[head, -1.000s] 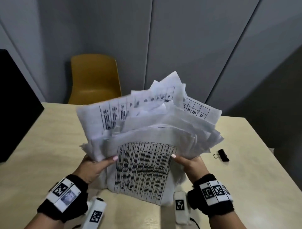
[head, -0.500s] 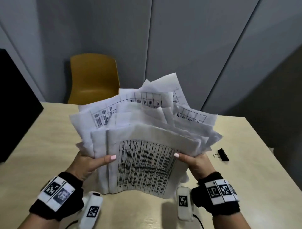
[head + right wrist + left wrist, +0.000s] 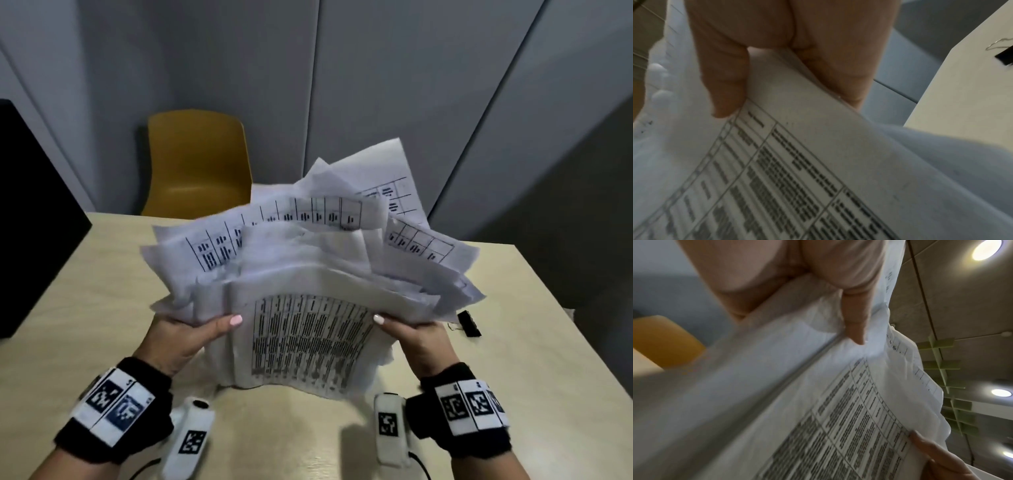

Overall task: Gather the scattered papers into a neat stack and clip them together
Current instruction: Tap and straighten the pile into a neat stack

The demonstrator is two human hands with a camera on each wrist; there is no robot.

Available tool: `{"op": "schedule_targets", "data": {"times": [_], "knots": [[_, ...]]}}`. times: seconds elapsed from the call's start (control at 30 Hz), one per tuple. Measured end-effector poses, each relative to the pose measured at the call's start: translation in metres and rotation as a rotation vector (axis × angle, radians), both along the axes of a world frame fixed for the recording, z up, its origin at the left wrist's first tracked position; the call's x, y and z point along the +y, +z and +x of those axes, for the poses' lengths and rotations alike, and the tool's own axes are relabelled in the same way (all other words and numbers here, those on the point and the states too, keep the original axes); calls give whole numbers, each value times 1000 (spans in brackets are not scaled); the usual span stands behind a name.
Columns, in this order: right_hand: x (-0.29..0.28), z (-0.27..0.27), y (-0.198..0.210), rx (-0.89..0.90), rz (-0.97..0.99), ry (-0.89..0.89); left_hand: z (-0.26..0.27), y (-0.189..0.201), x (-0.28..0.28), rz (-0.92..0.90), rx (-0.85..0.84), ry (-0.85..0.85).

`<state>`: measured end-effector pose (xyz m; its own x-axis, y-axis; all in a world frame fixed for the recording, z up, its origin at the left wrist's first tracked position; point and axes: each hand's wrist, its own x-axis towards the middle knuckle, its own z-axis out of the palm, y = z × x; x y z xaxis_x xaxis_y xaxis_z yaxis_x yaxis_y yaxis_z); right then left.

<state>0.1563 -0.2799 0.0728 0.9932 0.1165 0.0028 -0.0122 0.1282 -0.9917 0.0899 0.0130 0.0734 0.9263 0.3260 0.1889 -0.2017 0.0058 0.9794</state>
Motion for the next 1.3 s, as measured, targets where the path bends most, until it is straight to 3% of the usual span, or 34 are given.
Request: {"op": "schedule_targets", "data": {"times": [0.1,0.4,0.5,0.6,0.67,0.93,1.3], "knots": [[2,-4,1,-34,116,50,-1,-1,4,1,-52,-74],[5,1,-7,8,125,49,-4,-4,6,-85,-8,-81],[9,1,-10,62,77,60,-1,-14,-1,-69,75,-63],[19,4,-4,50,54,58,5,-9,-11,23,51,41],[15,4,0,13,84,34,7,-1,-10,-10,-4,42],[6,5,4,-89,178,111,-1,15,0,3,-89,-140],[14,11,8,-120,178,111,5,4,2,-4,-119,-142]]}}
